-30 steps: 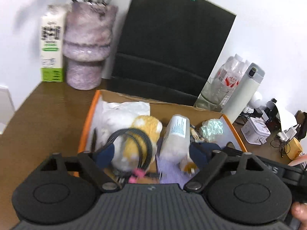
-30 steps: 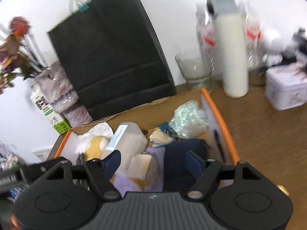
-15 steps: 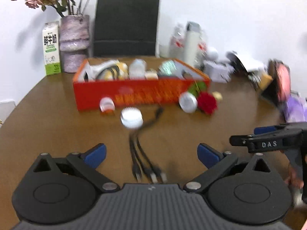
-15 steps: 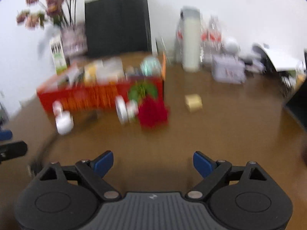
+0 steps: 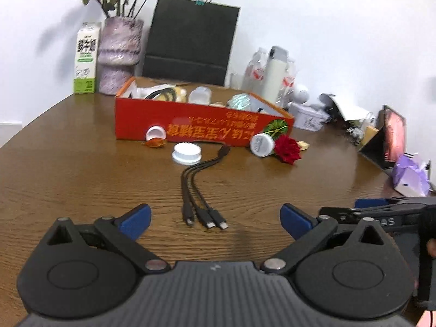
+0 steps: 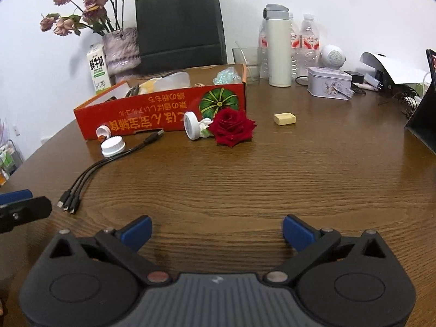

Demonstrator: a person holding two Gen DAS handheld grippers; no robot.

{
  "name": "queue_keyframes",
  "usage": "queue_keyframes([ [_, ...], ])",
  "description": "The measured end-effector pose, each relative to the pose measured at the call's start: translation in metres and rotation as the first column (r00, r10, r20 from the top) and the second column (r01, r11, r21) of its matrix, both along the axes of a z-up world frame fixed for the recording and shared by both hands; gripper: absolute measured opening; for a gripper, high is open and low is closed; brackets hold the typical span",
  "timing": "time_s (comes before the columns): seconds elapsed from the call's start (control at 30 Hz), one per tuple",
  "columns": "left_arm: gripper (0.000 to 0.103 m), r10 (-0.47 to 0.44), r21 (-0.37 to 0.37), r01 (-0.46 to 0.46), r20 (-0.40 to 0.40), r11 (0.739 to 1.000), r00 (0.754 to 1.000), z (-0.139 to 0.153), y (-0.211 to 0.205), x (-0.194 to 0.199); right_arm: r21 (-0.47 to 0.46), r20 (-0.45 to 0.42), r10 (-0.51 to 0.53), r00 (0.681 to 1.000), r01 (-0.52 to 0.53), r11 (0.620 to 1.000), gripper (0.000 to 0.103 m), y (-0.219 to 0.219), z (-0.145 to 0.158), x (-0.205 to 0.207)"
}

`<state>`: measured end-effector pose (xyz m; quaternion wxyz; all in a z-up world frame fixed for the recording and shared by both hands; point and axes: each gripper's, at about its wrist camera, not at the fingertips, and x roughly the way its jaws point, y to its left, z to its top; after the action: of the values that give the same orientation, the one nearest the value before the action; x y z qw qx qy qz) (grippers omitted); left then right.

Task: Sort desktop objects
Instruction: 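Grasp the white round lid with the left tool while the right grasps the white roll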

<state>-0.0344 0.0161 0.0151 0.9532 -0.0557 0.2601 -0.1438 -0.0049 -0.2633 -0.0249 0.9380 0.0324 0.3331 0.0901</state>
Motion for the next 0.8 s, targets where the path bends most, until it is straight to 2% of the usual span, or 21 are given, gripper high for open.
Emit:
queue_keyframes([
  [0.07,0.103,-0.006,-0.007,0.006,0.013,1.0,1.0,0.001,0.0,-0.002,-0.009,-0.001,0.0,1.0,0.0,1.0,0.103,0.001,0.0,0.0],
  [0.3,0.103,0.04,0.015,-0.04,-0.055,0.999,0.998,-0.002,-0.002,0.008,0.018,0.002,-0.002,1.0,0.002,1.0,0.103,-0.003,0.0,0.0],
  [0.5,0.103,0.052,0.004,-0.052,-0.04,0.999,0.998,-0.002,0.001,0.006,0.001,-0.002,-0.001,1.0,0.001,1.0,0.103,0.0,0.0,0.0],
  [0.6,0.103,0.081,0.058,-0.079,-0.043,0.995,0.996,0.0,-0.004,0.012,-0.002,0.0,-0.011,1.0,0.011,1.0,0.103,0.001,0.0,0.0],
  [0.67,0.102,0.105,0.09,-0.101,-0.043,0.991,0.994,0.004,-0.008,0.028,-0.001,0.025,0.018,1.0,-0.018,1.0,0.098,0.002,0.004,0.001],
  [0.73,0.093,0.099,0.103,-0.093,-0.047,0.99,0.994,0.013,-0.01,0.051,-0.002,0.067,0.07,0.995,-0.07,0.998,0.085,0.007,0.013,0.007],
  [0.77,0.09,0.093,0.11,-0.087,-0.054,0.99,0.994,0.017,-0.012,0.065,-0.018,0.097,0.097,0.991,-0.096,0.995,0.084,0.012,0.02,0.012],
  [0.8,0.081,0.074,0.115,-0.066,-0.065,0.991,0.995,0.021,-0.015,0.082,-0.058,0.13,0.119,0.984,-0.113,0.992,0.083,0.02,0.027,0.02],
])
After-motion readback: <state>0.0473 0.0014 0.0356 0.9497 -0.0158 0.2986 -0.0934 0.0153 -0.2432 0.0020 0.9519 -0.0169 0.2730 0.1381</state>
